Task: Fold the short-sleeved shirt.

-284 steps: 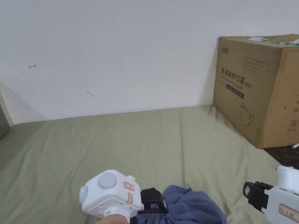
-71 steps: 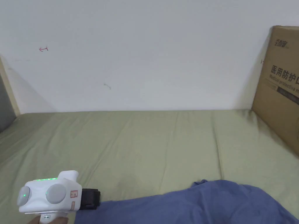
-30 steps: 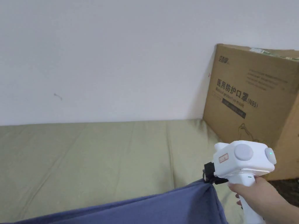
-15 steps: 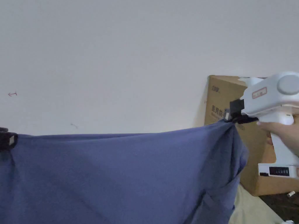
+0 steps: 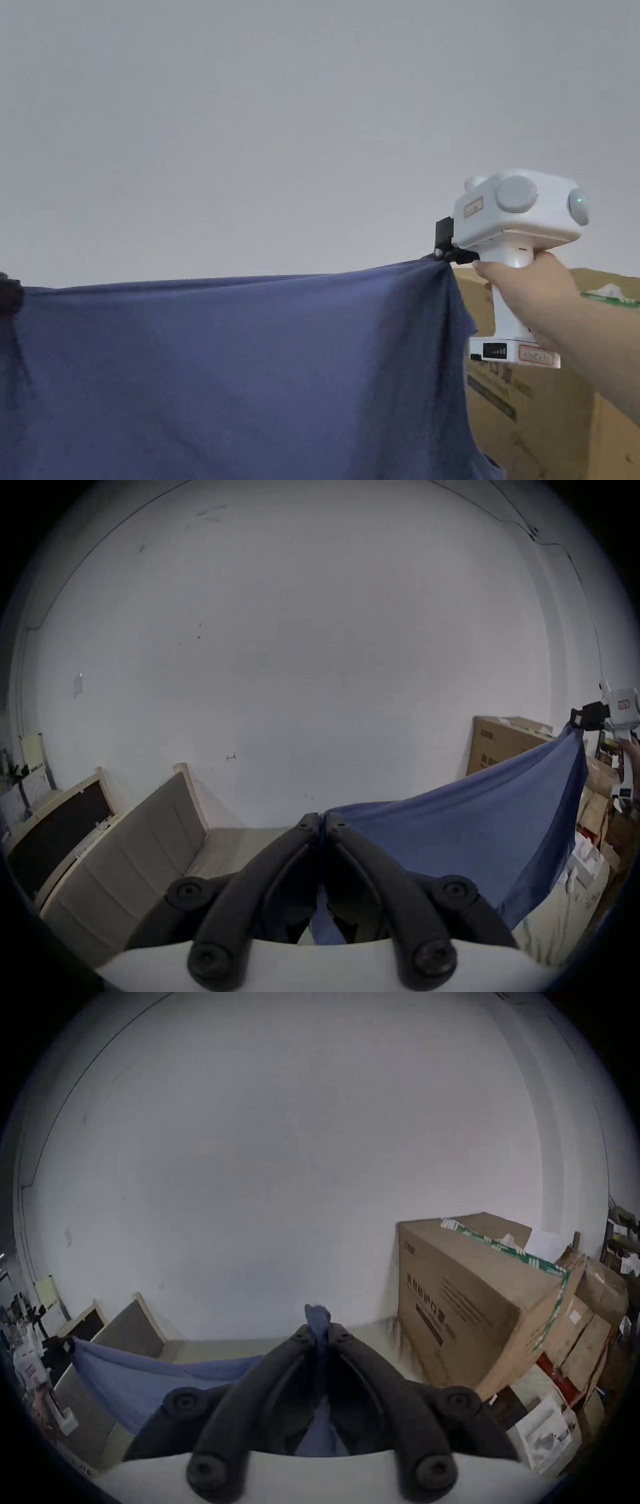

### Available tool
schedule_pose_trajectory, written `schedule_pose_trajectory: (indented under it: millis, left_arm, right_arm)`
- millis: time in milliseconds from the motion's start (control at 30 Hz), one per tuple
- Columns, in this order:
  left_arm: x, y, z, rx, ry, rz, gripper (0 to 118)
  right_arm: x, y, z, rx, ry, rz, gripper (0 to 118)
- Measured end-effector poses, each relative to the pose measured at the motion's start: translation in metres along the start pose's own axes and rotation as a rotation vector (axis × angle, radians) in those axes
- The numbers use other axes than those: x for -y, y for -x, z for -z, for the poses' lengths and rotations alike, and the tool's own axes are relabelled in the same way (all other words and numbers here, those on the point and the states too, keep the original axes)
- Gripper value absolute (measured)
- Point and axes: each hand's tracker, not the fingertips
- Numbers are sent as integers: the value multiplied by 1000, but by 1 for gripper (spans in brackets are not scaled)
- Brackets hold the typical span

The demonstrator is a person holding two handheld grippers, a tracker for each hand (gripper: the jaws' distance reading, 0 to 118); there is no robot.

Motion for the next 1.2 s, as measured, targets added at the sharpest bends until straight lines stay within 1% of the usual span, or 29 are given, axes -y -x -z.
schedule_pose_trajectory:
  millis: [100,167,267,333,400,433,467,567,667,733,800,867,900,933,967,1000,1033,1067,1133,1200]
  left_arm:
    - [-6,-6,28,-13,-39,-12,1]
    - [-9,-11,41,-33,-66,12,1]
    - [-8,-21,53,-54,-118,44,1]
    - [2,-27,56,-55,-165,40,1]
    - [22,-32,61,-43,-172,24,1]
    - [35,-33,64,-35,-147,12,2]
    - [54,-36,66,-26,-86,-8,2]
    - [127,-40,68,12,81,-57,1]
    - [227,-47,55,67,294,-76,1]
    - [297,-53,38,93,451,-79,2]
    - [363,-54,11,111,593,-108,1]
    - [415,-45,-17,135,692,-139,1]
    - [433,-42,-34,144,725,-150,1]
    - [448,-39,-53,135,761,-157,1]
    - [461,-37,-72,128,793,-160,1]
    - [468,-33,-95,145,823,-155,1]
    - [473,-31,-111,157,819,-152,1]
    - [478,-29,-128,172,832,-136,2]
    - [482,-26,-161,185,843,-120,1]
    - [486,-22,-188,197,848,-116,1]
  right_arm:
    - [-10,2,20,16,-58,13,5]
    - [-14,3,28,18,-99,22,5]
    - [-12,0,39,28,-146,4,5]
    - [1,-5,43,41,-173,-3,5]
    - [29,-15,49,46,-184,3,5]
    - [46,-20,52,51,-182,3,5]
    - [70,-26,57,50,-164,6,5]
    - [159,-44,70,49,22,17,5]
    - [277,-66,68,58,243,9,5]
    - [357,-82,54,63,408,17,5]
    - [431,-104,38,90,568,11,5]
    - [486,-122,3,78,670,44,5]
    - [508,-128,-20,72,703,74,5]
    - [524,-135,-41,56,736,85,5]
    - [534,-141,-63,20,761,76,5]
    - [542,-145,-83,1,783,40,5]
    - [546,-144,-106,1,802,4,5]
    - [549,-146,-127,6,796,-6,5]
    - [551,-153,-158,-1,829,36,5]
    - [557,-153,-189,1,856,48,5]
